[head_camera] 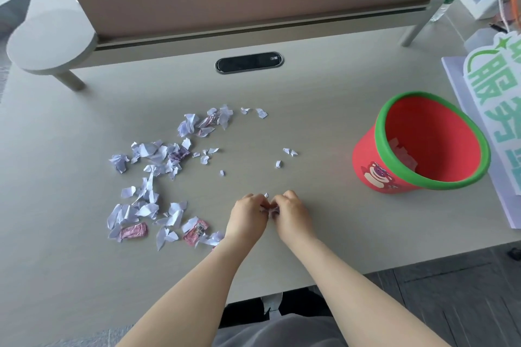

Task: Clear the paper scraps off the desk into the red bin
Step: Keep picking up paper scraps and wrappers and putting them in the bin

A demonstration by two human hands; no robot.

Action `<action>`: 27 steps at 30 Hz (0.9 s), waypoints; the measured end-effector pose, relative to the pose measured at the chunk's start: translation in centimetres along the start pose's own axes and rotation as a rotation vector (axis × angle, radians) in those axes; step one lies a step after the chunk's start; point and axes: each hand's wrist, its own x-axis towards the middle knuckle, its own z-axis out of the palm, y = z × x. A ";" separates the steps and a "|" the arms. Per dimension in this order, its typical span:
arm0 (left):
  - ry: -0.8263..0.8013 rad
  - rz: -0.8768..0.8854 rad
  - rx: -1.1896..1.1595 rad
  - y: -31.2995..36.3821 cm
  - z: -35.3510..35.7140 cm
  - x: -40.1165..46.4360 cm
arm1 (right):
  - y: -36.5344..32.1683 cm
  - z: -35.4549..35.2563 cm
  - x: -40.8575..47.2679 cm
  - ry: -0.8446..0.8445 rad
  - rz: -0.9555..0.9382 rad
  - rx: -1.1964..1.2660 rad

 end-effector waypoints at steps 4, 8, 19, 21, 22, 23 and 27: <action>0.118 0.002 -0.130 1.8 -2.0 0.6 | -1.3 -2.1 0.5 0.166 0.028 0.139; 0.240 0.037 -0.266 5.9 -5.3 1.5 | -3.2 -6.5 1.3 0.368 -0.004 0.276; 0.259 0.376 -0.424 20.5 -6.4 2.4 | -1.3 -21.0 -0.6 0.901 -0.065 0.391; 0.236 0.427 -0.386 22.4 -5.6 2.4 | 0.3 -22.5 -0.9 0.929 -0.019 0.392; 0.218 0.445 -0.372 23.3 -5.1 2.4 | 1.2 -23.0 -1.1 0.944 0.009 0.381; 0.199 0.462 -0.360 24.1 -4.5 2.5 | 2.1 -23.5 -1.3 0.953 0.037 0.368; 0.145 0.498 -0.311 26.3 -2.3 2.7 | 5.2 -24.4 -1.6 0.903 0.127 0.341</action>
